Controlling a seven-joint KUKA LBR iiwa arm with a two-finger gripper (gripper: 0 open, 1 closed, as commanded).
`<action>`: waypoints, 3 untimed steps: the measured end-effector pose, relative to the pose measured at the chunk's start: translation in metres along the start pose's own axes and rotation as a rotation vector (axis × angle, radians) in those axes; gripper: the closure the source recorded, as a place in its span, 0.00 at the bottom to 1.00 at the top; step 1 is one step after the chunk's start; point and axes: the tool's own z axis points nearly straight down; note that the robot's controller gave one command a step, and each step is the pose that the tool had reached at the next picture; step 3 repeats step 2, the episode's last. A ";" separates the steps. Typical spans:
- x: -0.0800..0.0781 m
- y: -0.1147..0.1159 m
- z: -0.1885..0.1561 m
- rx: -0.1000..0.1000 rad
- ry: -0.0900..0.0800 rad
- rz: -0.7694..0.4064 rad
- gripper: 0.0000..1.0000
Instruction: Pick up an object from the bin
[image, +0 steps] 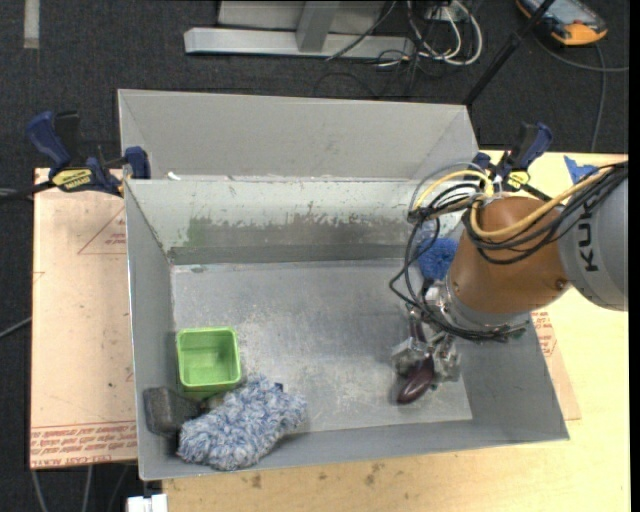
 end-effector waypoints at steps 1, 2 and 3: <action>0.000 0.000 0.000 0.000 0.000 0.001 1.00; 0.023 -0.011 -0.136 0.003 -0.001 -0.013 1.00; 0.023 -0.011 -0.136 0.003 -0.001 -0.013 1.00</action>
Offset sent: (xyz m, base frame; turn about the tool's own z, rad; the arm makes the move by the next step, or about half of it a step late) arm -0.0006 -0.0268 0.1358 -0.0169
